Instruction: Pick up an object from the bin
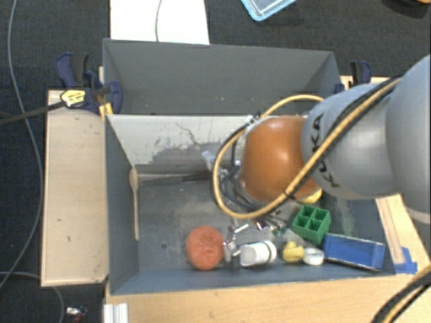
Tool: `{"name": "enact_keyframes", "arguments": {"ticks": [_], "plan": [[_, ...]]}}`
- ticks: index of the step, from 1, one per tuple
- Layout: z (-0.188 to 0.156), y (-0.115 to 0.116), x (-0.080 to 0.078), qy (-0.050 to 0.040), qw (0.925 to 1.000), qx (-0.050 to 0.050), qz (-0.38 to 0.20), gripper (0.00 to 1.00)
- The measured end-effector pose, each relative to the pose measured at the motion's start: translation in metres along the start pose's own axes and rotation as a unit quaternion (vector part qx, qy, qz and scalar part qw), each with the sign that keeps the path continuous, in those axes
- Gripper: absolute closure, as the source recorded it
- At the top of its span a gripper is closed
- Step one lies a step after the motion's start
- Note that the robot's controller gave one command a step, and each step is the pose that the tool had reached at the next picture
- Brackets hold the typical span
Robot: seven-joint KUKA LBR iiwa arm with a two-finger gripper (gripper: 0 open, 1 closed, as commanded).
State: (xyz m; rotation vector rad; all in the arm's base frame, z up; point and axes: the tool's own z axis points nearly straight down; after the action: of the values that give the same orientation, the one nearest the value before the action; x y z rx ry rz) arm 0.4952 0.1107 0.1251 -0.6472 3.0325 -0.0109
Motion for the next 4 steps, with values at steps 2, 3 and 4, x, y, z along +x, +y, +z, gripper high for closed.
{"name": "enact_keyframes", "arguments": {"ticks": [2, 3, 4], "plan": [[0.023, -0.003, -0.018, 0.0011, 0.9986, -0.002, 0.054, 0.0], [0.027, 0.024, -0.027, -0.0001, 0.9993, -0.003, 0.038, 0.0], [0.046, 0.029, -0.005, 0.0, 0.9979, -0.003, -0.065, 0.0]]}}
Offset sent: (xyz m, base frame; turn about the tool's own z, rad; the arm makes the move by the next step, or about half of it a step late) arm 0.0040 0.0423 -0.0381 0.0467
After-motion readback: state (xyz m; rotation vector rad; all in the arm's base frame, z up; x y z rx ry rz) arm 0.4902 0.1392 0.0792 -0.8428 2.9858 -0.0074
